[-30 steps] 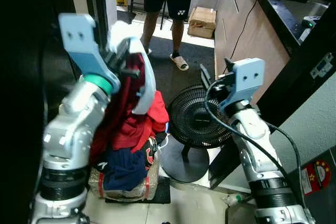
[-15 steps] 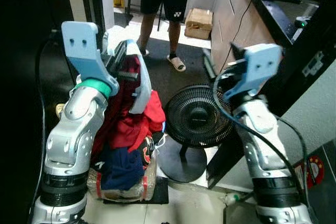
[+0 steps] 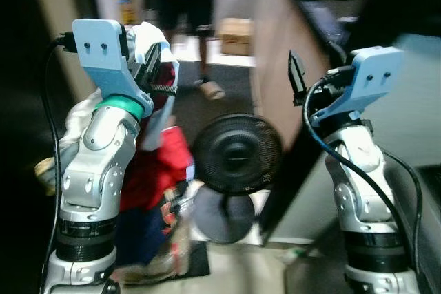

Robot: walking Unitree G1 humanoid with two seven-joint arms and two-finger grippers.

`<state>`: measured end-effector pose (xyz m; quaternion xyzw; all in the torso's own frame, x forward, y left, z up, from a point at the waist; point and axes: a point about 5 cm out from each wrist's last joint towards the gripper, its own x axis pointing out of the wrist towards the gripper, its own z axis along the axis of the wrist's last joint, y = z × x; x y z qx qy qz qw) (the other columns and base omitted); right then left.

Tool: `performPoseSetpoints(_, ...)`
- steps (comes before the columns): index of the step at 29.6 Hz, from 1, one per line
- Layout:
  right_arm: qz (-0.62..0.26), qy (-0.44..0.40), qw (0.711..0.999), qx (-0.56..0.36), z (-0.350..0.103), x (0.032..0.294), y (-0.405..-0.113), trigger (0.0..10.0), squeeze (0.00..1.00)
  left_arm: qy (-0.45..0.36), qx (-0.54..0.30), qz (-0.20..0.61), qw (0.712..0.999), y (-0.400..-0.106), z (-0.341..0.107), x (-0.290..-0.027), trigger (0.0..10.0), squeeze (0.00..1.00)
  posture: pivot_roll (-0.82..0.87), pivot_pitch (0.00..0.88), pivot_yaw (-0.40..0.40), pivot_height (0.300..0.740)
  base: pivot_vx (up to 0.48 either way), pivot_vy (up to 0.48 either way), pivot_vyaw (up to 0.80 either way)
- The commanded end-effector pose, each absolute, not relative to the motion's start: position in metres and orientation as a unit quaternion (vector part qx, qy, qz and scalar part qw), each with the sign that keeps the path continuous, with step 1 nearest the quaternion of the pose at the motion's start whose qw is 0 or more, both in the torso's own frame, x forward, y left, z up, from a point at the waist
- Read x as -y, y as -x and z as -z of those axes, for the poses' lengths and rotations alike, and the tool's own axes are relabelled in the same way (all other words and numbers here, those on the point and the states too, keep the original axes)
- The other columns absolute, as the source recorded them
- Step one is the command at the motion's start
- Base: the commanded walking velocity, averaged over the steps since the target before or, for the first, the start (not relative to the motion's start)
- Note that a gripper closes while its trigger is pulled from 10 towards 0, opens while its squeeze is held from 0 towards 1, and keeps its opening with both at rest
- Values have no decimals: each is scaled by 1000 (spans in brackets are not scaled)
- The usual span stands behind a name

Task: Clothes washing

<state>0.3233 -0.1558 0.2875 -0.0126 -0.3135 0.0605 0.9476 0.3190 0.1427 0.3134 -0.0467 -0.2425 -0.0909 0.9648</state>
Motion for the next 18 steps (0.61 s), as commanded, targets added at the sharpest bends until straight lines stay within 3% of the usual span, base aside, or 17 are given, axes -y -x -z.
performPoseSetpoints(1, -66, 7, 948, 311, -289, 153, -324, 10000, 0, 46, 262, 96, 959, -315, -320, -142, 10000, 0, 40, 2, -47, 740, 0, 0, -800)
performPoseSetpoints(18, -87, -3, 947, 309, -292, 142, -325, 10000, 0, 40, 270, 87, 958, -315, -323, -146, 10000, 0, 56, 6, -52, 740, 0, 0, -800)
